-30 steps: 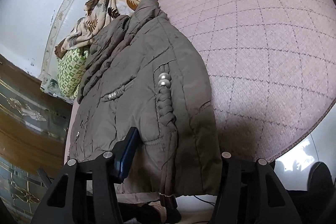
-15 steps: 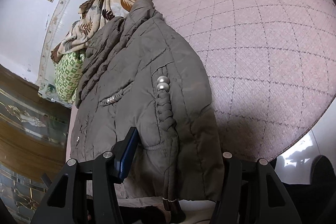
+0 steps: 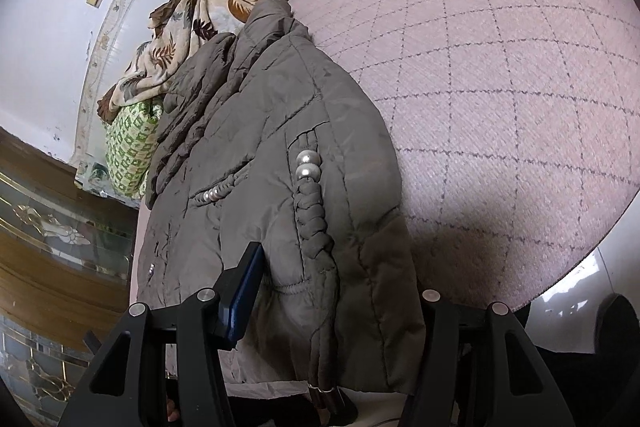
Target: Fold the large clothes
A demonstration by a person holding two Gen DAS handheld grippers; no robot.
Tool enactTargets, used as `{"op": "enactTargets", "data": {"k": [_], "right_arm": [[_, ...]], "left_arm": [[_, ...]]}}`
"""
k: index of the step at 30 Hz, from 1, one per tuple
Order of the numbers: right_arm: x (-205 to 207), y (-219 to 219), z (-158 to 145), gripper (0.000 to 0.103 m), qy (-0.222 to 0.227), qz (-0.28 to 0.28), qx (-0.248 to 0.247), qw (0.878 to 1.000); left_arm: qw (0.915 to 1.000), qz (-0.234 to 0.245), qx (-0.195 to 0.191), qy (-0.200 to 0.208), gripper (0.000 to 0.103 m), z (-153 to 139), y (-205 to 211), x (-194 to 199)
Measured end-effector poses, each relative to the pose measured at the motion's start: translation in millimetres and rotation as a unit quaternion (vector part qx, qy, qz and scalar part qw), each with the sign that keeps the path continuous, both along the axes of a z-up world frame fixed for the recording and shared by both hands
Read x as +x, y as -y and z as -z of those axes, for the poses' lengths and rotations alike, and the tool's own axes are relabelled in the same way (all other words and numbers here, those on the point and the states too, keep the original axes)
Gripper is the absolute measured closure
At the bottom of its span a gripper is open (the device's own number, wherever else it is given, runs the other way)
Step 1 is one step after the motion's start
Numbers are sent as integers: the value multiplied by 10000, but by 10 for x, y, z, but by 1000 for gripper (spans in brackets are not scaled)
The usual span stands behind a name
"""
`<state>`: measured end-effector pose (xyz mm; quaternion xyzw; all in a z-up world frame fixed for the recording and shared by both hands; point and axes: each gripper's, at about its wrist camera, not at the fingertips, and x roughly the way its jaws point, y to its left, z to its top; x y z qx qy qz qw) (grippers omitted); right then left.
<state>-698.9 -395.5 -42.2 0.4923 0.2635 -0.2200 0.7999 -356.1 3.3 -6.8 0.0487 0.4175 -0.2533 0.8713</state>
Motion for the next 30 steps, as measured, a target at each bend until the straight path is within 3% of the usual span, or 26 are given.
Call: {"op": "enactTargets", "data": {"k": [18,30], "right_arm": [[95,-26,-32,42,-154,-32,-191,9997],[94,-51,-46,44,-225,-84,-305,9992]], "left_arm": [[10000,15,-16,9,4,-12,-26,-3],[9999,108,21,127,13,-39,-4,-59]]}}
